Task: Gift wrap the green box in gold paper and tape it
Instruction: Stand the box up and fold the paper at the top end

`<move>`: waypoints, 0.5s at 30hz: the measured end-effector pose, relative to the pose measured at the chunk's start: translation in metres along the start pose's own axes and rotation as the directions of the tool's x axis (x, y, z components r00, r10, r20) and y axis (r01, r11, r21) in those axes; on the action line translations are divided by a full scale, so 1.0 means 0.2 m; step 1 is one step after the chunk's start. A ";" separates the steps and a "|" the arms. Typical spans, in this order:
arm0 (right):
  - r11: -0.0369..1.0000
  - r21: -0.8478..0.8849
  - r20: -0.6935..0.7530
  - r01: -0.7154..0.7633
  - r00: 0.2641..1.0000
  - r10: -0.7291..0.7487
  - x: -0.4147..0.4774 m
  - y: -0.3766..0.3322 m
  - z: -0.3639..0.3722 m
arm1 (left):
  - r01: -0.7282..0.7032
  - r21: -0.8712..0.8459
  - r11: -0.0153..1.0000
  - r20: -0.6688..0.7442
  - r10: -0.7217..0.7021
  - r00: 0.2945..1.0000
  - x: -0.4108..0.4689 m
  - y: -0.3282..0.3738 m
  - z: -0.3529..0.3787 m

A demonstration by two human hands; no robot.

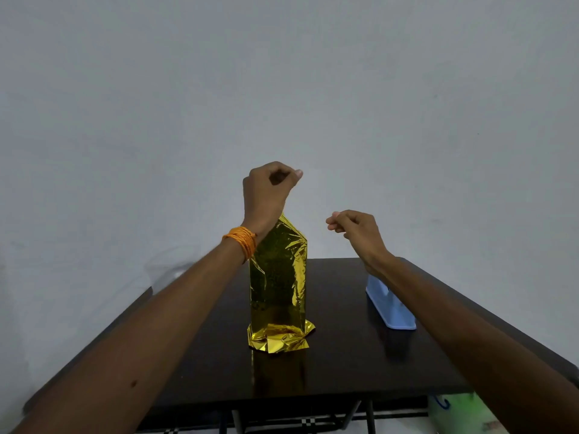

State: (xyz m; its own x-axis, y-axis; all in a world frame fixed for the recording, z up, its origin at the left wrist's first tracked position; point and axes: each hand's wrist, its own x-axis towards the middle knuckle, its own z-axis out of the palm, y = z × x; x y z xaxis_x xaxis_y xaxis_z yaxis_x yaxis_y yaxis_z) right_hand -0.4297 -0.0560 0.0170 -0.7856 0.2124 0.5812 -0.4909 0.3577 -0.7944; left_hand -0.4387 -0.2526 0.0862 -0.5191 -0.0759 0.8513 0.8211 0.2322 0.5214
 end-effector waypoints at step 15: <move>0.874 -0.352 -0.186 -0.335 0.940 0.285 -0.16 0.29 -0.62 | 0.356 0.063 0.932 0.510 -0.337 0.792 -0.51 -0.19 0.75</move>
State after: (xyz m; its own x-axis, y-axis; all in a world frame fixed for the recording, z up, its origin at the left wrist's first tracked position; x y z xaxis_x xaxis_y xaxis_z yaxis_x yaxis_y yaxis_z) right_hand -0.3869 0.0705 -0.0248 -0.8083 0.4710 0.3531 -0.0338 0.5617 -0.8266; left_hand -0.4535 -0.1081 -0.0288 -0.8087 0.3558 0.4684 0.5654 0.2508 0.7857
